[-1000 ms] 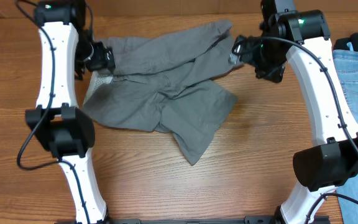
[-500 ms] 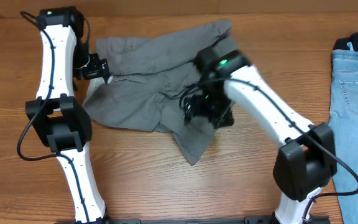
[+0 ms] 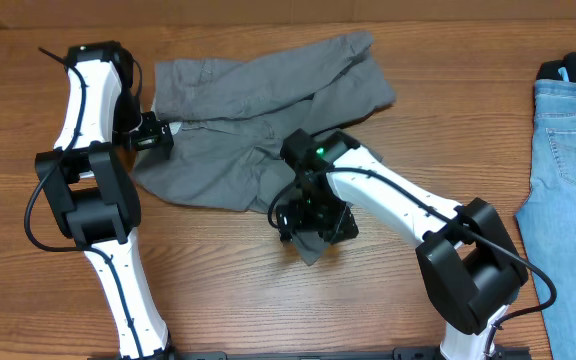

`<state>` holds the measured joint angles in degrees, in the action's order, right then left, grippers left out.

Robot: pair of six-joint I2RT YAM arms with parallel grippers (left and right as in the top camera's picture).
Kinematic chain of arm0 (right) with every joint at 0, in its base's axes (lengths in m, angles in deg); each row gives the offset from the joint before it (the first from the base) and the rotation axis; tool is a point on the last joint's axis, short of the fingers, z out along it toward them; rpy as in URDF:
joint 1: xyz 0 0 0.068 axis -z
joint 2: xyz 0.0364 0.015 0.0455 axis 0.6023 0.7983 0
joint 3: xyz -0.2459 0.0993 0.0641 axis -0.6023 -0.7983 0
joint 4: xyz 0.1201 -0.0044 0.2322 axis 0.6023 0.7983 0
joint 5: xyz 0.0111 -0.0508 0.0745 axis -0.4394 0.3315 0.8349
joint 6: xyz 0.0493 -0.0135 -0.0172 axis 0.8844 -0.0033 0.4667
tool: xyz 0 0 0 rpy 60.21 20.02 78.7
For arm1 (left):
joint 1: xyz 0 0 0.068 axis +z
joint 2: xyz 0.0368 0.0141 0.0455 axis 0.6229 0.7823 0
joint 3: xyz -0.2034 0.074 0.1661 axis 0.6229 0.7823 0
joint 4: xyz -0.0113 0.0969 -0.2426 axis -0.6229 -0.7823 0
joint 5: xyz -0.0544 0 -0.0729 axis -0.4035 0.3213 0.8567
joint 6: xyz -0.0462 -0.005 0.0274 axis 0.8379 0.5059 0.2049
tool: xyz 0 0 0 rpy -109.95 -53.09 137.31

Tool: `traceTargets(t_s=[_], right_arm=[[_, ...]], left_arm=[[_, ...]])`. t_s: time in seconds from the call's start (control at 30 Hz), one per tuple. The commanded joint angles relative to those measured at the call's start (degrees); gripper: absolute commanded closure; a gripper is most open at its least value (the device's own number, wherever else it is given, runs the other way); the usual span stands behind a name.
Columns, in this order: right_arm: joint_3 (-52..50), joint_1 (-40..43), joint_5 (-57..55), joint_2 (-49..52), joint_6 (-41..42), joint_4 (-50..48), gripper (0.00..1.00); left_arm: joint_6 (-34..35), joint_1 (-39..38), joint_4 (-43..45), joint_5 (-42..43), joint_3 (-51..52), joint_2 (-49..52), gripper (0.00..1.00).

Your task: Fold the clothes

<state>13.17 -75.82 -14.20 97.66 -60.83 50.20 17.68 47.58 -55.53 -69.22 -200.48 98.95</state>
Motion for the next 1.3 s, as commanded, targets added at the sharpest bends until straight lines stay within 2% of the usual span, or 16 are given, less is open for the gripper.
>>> traceTargets(t_s=[0.0, 0.33, 0.57, 0.63, 0.83, 0.9, 1.03, 1.13, 1.17, 1.27], right_arm=[[-3.4, 0.2, -0.1, -0.2, 0.0, -1.3, 0.02], [-8.4, 0.0, 1.2, -0.1, -1.0, -7.7, 0.04], [-8.5, -1.4, 2.2, 1.1, -8.0, -9.0, 0.06], [-8.5, -2.1, 0.2, 2.3, -9.3, -9.7, 0.10], [-8.5, -2.8, -7.5, 5.3, -9.6, -11.0, 0.11], [-8.5, -2.8, -8.0, 5.4, -9.6, -11.5, 0.19], [-8.5, -2.8, -8.8, 5.4, -8.9, -11.8, 0.44], [-8.5, -2.8, -9.0, 5.4, -7.8, -11.8, 0.53], [-8.5, -2.8, -9.3, 5.4, -7.3, -11.7, 0.62], [-8.5, -2.8, -10.0, 5.4, -5.9, -11.6, 0.79]], left_arm=[[-2.5, 0.6, 2.4, -1.0, 3.3, 0.3, 0.02], [-2.6, 0.8, 6.6, -1.0, 7.3, 0.3, 0.02], [-2.6, 0.8, 7.0, -1.0, 7.3, 0.3, 0.01], [-2.6, 0.8, 7.0, -0.9, 7.3, 0.3, 0.01], [-2.6, 0.8, 7.0, -1.0, 7.3, 0.3, 0.00], [-2.6, 0.8, 6.9, -1.0, 7.3, 0.3, 0.00], [-2.6, 0.8, 6.9, -1.0, 7.3, 0.3, 0.04], [-2.6, 0.8, 6.9, -1.0, 7.3, 0.3, 0.04], [-2.6, 0.8, 6.9, -1.0, 7.3, 0.3, 0.04], [-2.7, 0.8, 6.9, -1.0, 7.3, 0.3, 0.09]])
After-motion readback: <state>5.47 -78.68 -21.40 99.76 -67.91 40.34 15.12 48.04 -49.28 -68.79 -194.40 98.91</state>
